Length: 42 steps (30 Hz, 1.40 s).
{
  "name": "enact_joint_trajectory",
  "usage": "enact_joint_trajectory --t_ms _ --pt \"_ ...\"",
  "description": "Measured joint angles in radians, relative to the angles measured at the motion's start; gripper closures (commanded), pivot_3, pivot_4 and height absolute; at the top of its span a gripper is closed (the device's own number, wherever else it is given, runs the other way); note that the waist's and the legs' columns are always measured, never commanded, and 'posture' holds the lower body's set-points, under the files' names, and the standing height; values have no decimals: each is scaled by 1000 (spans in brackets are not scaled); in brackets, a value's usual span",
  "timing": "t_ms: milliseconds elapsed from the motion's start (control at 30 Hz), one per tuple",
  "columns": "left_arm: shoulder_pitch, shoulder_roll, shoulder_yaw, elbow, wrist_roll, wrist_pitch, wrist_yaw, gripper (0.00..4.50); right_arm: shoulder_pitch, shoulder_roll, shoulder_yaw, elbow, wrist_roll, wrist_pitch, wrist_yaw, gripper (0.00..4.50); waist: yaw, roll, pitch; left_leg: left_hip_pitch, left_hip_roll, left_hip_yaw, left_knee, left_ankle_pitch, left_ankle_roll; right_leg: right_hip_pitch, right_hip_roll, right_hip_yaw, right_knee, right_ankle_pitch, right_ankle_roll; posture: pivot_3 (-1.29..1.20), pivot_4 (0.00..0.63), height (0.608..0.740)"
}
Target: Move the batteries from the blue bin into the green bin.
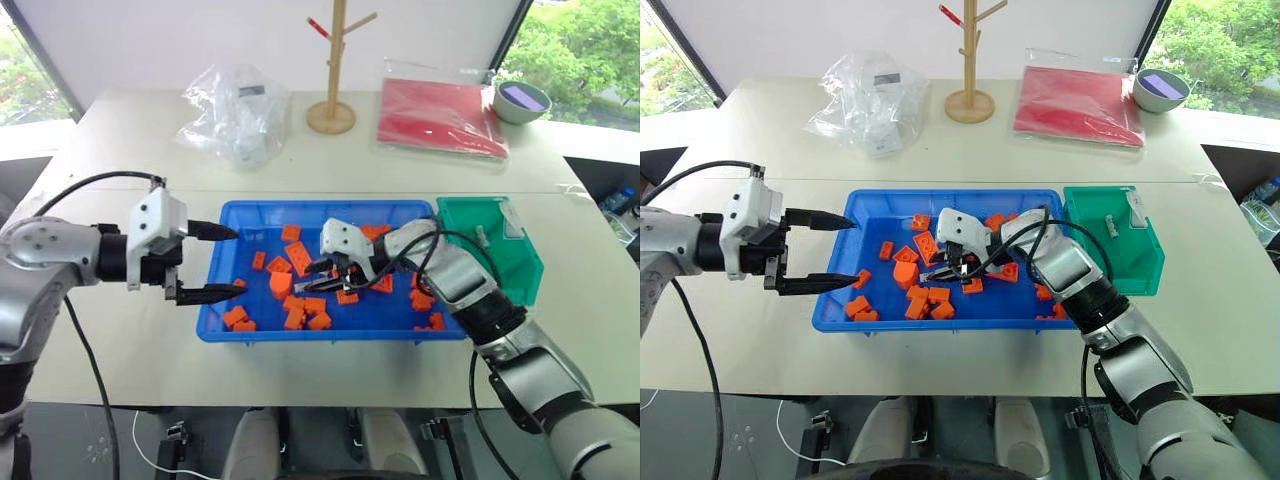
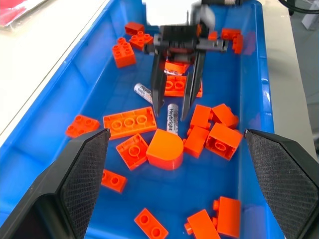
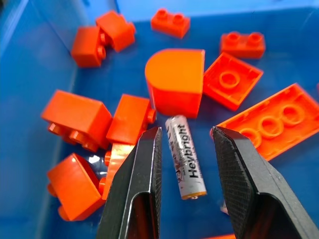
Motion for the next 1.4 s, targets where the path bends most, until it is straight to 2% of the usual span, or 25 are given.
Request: enact_joint_trajectory --t_ms 367,533,800,900,1000,1100,1200,1400 --pt "-4 0 0 -6 -17 17 11 0 2 1 7 60 -72 -105 27 2869 0 0 0 0 0 0 0 0 0 0 0 0 0 0 0 0 150 736" --pt "-24 -1 -7 -5 -17 17 21 0 4 21 9 91 -103 -141 23 4420 1 -1 -1 1 0 0 0 0 0 1 0 0 0 0 0 0 150 736" --pt "-50 -14 -39 26 -2 -9 9 0 11 -2 -1 20 -102 -68 48 4415 1 -1 -1 1 0 -1 0 0 0 1 0 0 0 0 0 0 150 736" --pt "-65 -26 -50 47 7 -19 4 0 11 -6 -43 -47 -61 19 49 4415 2 -1 0 1 0 -1 0 0 0 1 0 0 0 0 0 0 150 736" --pt "-78 -33 -60 58 16 -33 -1 0 -12 -33 -145 -166 32 159 45 4415 3 -1 0 0 0 -1 0 0 0 1 0 0 0 1 2 0 150 736" --pt "-80 -47 -82 63 25 -46 -7 0 -61 -106 -289 -257 121 292 21 4415 8 -1 0 0 0 -1 0 0 0 1 -1 -1 0 1 1 0 150 736" --pt "-71 -50 -83 80 30 -55 -11 0 -51 -247 -427 -287 169 368 4 4415 12 -1 0 0 -1 -1 0 0 0 2 -2 -1 -2 0 -1 0 150 736" --pt "-31 -57 -81 91 37 -62 -12 0 150 -503 -651 -216 156 357 -56 4415 5 -2 0 0 -1 -1 0 0 0 2 -2 -1 -2 -1 -1 0 150 736"
